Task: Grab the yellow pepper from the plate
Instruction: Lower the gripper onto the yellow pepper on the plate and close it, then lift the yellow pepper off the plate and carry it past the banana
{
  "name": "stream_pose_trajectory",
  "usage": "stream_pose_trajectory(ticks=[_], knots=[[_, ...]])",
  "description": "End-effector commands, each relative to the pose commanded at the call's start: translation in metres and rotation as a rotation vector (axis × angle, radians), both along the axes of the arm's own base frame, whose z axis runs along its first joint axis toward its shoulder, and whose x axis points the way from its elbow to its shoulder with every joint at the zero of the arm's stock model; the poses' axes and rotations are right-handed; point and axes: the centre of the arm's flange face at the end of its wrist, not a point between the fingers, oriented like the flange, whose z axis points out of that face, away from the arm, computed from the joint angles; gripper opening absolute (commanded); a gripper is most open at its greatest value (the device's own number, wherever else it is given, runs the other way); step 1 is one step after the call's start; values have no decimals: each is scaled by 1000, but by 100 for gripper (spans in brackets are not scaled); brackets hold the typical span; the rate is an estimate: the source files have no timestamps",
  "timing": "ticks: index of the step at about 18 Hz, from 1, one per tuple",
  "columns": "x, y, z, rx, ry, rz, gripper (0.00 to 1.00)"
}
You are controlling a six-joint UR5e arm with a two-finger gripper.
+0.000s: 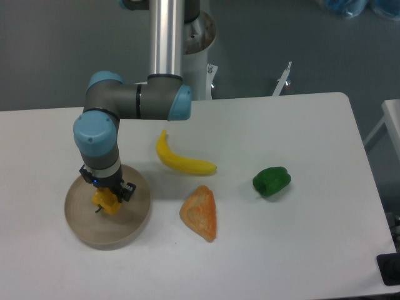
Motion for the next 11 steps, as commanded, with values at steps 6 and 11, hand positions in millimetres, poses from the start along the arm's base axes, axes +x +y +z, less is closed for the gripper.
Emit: stream_pose_trajectory(ticks=[6,11], knots=[[-73,-30,61,69,48,-44,18],[-144,-68,90,5,48,-136,19]])
